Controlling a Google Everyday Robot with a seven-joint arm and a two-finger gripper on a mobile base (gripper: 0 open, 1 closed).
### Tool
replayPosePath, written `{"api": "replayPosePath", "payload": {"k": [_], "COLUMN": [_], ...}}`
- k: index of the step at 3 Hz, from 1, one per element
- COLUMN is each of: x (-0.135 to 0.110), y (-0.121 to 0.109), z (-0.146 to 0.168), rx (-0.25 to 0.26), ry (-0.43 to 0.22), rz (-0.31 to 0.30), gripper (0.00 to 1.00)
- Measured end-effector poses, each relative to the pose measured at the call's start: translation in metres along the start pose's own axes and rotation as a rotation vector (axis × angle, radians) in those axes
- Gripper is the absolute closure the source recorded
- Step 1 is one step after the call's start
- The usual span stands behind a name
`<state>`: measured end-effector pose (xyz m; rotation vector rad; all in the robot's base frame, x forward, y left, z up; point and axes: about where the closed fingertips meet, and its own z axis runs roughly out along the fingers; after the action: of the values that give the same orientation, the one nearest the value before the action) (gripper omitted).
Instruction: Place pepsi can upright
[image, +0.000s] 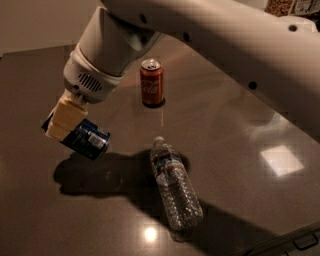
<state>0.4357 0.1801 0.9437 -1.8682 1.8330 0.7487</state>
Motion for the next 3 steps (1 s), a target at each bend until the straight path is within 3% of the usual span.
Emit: {"api": "replayPosePath", "payload": {"k": [2, 3], "x": [0.005, 0.009], "y": [-0.005, -0.013], "z": [-0.008, -0.006], "rx": [0.024, 0.025], "ry": [-0.296, -0.405], "rz": [-0.036, -0.041], "gripper": [1.00, 1.00]}}
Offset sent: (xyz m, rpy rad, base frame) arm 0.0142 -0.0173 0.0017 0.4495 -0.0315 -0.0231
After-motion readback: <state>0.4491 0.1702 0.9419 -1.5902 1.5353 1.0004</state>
